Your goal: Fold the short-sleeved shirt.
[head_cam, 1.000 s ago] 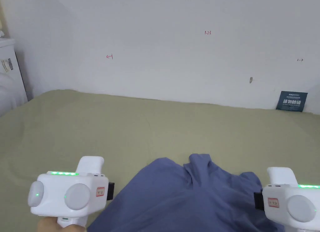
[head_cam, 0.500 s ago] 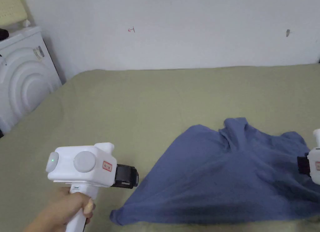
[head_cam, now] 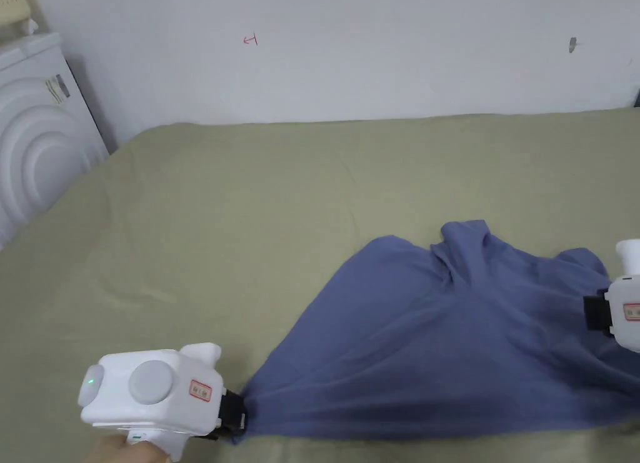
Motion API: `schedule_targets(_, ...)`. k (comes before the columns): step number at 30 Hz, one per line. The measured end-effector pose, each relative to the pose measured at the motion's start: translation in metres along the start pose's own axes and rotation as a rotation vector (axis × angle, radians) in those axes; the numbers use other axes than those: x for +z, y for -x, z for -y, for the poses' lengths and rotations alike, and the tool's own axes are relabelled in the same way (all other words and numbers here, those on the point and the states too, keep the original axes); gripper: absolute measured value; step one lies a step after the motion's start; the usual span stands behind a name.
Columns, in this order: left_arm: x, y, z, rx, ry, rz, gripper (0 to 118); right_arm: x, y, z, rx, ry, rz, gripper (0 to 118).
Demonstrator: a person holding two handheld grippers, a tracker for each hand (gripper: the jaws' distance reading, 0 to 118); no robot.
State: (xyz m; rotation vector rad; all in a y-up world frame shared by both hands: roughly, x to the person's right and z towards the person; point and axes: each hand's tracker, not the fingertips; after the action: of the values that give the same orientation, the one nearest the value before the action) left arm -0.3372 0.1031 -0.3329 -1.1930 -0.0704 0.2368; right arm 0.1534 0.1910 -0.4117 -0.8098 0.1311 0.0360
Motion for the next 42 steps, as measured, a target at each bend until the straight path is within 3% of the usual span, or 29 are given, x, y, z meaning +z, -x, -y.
schedule_targets(5, 0.003, 0.004, -0.006, 0.010, -0.034, 0.004, 9, -0.026, -0.008, -0.043, 0.109, 0.033, 0.024, 0)
schedule_targets(8, 0.015, -0.018, 0.001, -0.014, -0.039, -0.010, 9, -0.059, -0.014, -0.093, 0.164, 0.068, -0.006, 0)
schedule_targets(10, 0.014, -0.020, 0.001, -0.019, -0.028, -0.012, 9, -0.089, -0.017, -0.128, 0.223, 0.116, -0.062, 7)
schedule_targets(11, 0.013, -0.022, 0.001, -0.019, -0.022, -0.013, 9, -0.108, -0.018, -0.143, 0.247, 0.149, -0.077, 29)
schedule_targets(13, 0.009, -0.024, 0.003, -0.018, -0.003, -0.011, 9, -0.137, -0.019, -0.164, 0.289, 0.234, -0.110, 99)
schedule_targets(14, 0.005, -0.019, 0.001, -0.014, 0.004, -0.010, 9, -0.163, -0.017, -0.176, 0.312, 0.299, -0.089, 118)
schedule_targets(17, 0.005, -0.018, 0.000, 0.013, 0.011, 0.006, 9, -0.184, -0.012, -0.188, 0.431, 0.336, 0.006, 107)
schedule_targets(20, 0.004, -0.011, -0.005, 0.026, 0.018, 0.023, 9, -0.248, -0.005, -0.178, 0.538, 0.447, -0.015, 107)
schedule_targets(25, 0.002, -0.008, -0.007, 0.037, 0.022, 0.029, 9, -0.288, -0.001, -0.162, 0.560, 0.517, -0.058, 102)
schedule_targets(27, 0.000, -0.009, -0.008, 0.038, 0.020, 0.029, 9, -0.290, -0.002, -0.160, 0.538, 0.527, -0.079, 80)
schedule_targets(28, 0.000, -0.008, -0.008, 0.040, 0.018, 0.030, 9, -0.288, -0.007, -0.163, 0.451, 0.541, -0.147, 64)
schedule_targets(29, 0.001, -0.008, -0.008, 0.041, 0.016, 0.032, 9, -0.285, -0.010, -0.166, 0.386, 0.555, -0.178, 39)
schedule_targets(30, 0.000, -0.007, -0.007, 0.039, 0.013, 0.033, 9, -0.282, -0.012, -0.167, 0.377, 0.537, -0.149, 0)
schedule_targets(31, -0.001, -0.007, -0.007, 0.037, 0.010, 0.032, 9, -0.280, -0.013, -0.170, 0.411, 0.527, -0.144, 0)
schedule_targets(32, -0.001, -0.007, -0.007, 0.036, 0.007, 0.030, 9, -0.247, 0.009, -0.174, 0.418, 0.490, -0.106, 0)
schedule_targets(35, 0.001, -0.009, -0.005, 0.039, -0.004, 0.021, 9, -0.211, 0.025, -0.191, 0.421, 0.443, -0.098, 0)
schedule_targets(36, 0.003, -0.009, -0.005, 0.037, -0.010, 0.016, 9, -0.210, 0.002, -0.188, 0.398, 0.419, -0.121, 0)
schedule_targets(40, 0.023, -0.017, -0.014, 0.004, -0.048, 0.004, 9, -0.148, -0.013, -0.214, 0.320, 0.296, -0.161, 0)
schedule_targets(42, 0.041, -0.024, -0.028, -0.022, -0.101, 0.042, 9, -0.108, -0.019, -0.232, 0.328, 0.236, -0.139, 0)
